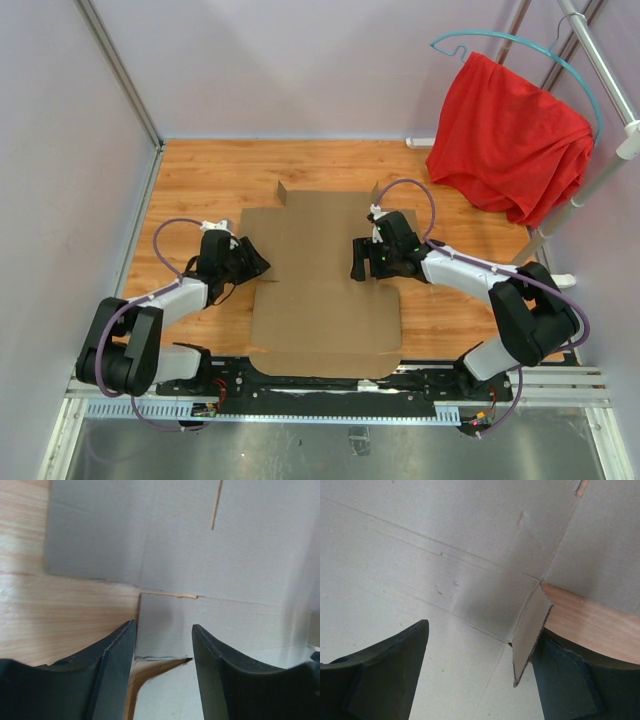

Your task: Fold the paper box

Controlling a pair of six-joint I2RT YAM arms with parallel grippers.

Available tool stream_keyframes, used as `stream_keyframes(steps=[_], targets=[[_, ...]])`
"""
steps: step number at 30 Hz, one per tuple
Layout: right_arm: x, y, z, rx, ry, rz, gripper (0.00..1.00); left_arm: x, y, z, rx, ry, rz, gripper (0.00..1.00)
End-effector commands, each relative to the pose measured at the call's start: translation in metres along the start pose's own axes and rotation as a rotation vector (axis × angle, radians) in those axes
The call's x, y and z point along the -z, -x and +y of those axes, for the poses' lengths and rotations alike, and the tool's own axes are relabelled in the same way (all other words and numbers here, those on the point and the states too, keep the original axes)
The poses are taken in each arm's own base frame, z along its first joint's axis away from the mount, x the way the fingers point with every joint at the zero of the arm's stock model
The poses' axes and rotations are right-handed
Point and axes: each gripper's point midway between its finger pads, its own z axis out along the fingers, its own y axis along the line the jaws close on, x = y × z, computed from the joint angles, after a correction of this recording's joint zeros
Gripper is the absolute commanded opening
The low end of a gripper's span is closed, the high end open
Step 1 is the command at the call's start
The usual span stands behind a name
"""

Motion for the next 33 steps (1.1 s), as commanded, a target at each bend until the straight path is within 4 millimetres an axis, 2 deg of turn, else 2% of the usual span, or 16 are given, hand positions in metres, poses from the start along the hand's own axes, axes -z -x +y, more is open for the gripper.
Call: stream_keyframes(steps=[1,9,13,18,26,33], targets=[[0.001,-0.005,-0.009,-0.009,-0.036,0.003,0.8,-0.008,-0.013,-0.005,-0.008,-0.034,0.044,0.56],[-0.001,-0.004,-0.008,-0.006,-0.03,0.006,0.8,-0.004,-0.018,-0.028,-0.013,-0.092,0.058,0.55],[-0.004,-0.005,-0.007,-0.01,-0.023,0.012,0.8,0.003,-0.014,-0.05,-0.011,-0.153,0.038,0.54],[-0.008,-0.007,-0.007,-0.014,-0.015,0.022,0.8,0.003,-0.019,-0.074,-0.033,-0.203,0.054,0.54],[-0.014,-0.012,-0.009,-0.013,-0.022,0.04,0.8,-0.007,-0.036,-0.089,-0.045,-0.225,0.097,0.54],[-0.027,-0.022,-0.01,-0.022,-0.013,0.082,0.79,-0.001,-0.033,-0.116,-0.048,-0.294,0.084,0.53]])
